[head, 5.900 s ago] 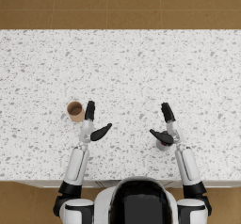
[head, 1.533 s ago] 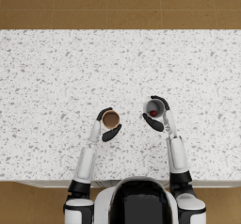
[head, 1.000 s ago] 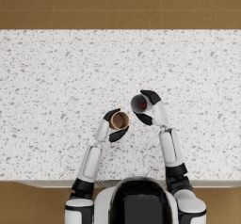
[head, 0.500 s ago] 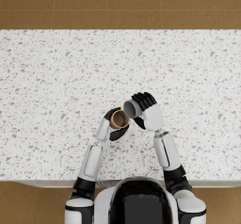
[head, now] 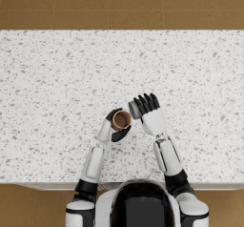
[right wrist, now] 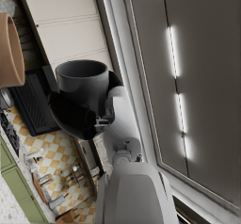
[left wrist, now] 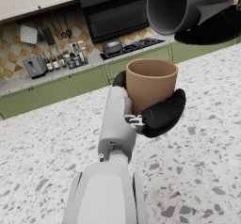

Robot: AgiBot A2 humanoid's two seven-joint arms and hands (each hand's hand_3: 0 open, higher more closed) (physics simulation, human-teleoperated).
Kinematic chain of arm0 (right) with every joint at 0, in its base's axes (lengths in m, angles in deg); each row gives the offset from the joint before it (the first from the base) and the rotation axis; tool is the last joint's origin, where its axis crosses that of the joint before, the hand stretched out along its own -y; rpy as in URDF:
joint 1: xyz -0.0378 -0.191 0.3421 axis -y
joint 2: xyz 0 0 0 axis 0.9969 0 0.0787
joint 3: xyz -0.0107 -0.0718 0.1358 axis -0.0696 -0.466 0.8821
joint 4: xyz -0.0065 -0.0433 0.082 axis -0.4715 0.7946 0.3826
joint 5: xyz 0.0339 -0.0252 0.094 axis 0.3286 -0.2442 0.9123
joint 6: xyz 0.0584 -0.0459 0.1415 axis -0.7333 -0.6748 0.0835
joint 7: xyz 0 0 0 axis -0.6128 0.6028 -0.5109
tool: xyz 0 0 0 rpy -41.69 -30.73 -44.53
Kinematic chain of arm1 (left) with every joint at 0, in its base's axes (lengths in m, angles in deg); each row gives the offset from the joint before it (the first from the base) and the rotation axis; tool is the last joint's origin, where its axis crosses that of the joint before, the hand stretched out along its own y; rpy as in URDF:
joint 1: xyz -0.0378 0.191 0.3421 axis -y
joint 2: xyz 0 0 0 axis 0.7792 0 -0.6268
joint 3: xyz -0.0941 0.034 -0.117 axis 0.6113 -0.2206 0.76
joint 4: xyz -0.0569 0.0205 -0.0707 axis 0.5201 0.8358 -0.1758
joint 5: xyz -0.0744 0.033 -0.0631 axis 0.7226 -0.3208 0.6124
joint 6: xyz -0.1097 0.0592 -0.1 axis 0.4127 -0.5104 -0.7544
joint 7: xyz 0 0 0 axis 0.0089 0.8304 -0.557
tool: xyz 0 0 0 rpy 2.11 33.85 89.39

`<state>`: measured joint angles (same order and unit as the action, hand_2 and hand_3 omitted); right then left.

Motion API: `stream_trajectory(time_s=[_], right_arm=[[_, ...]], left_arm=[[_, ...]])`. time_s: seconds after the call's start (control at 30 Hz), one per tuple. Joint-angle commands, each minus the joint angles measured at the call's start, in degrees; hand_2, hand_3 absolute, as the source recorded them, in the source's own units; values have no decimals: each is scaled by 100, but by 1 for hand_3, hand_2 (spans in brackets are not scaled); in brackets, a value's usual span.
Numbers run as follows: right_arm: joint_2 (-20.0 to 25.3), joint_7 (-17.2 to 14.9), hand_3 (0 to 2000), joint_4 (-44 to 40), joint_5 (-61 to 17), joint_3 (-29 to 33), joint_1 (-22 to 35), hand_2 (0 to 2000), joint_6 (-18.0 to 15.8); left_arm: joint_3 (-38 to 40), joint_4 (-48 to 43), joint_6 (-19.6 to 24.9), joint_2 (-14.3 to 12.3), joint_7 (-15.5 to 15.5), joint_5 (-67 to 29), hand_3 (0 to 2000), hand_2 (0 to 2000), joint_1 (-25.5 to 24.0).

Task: Pick up two cups and pour the berry on the right into the cup on the left

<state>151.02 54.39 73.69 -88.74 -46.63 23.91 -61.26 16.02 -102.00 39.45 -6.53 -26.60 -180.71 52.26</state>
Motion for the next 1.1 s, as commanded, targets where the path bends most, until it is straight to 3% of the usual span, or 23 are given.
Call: stream_trajectory(time_s=[0.03,0.23,0.27,0.3,0.6,1.1], right_arm=[[56,0,1280,123,-184,-59,76,2000,1],[95,3,1280,221,-1288,-232,49,2000,-1],[-1792,4,1280,220,-1471,-2069,1285,2000,-2],[-332,7,1280,211,-1643,-625,302,2000,-23],[-257,9,1280,160,-3159,-585,361,2000,107],[-285,12,1280,98,-3392,-562,119,2000,88]], left_arm=[[5,10,-1,-30,0,0,1280,2000,57],[21,111,-2,-103,-1,0,1280,2000,146],[13,84,0,-115,-1,0,1280,2000,161],[1,73,-1,-125,-2,0,1280,2000,170],[60,171,-5,-193,-3,0,1280,2000,214],[161,146,-38,-182,-7,0,1280,2000,34]])
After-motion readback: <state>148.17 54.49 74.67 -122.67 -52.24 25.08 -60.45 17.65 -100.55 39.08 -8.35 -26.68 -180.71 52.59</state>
